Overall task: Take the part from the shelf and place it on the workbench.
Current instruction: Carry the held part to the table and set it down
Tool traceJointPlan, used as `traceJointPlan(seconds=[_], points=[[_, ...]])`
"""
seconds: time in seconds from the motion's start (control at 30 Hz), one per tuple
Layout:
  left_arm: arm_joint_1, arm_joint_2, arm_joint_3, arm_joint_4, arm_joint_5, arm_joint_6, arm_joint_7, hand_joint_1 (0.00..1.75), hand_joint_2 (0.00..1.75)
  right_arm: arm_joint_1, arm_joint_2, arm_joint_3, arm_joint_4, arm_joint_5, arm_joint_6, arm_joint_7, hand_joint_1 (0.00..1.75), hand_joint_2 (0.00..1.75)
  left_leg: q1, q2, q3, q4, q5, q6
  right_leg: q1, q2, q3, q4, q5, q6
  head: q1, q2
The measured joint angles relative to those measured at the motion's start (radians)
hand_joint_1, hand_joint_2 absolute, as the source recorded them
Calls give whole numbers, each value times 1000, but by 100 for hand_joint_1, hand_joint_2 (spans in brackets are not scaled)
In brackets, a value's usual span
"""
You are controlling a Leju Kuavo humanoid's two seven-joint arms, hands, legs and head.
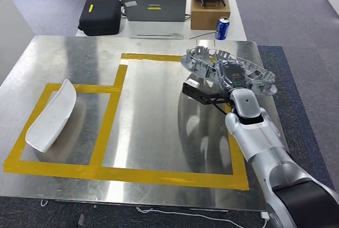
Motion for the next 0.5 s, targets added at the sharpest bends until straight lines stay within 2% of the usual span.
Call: traceJointPlan(seconds=[0.3,0.5], points=[[0,0,0,0,2,-14,-4,0,175,25,65,12,49,-149,19,-93,175,175,1,2,1,0,0,-1,2,2,-1,0,0,-1,0,0],[2,1,-1,0,-10,-11,-1,0,175,61,108,44,86,-148,-26,-131,175,175,2,2,1,0,0,-2,3,3,-1,0,1,-3,0,0]])
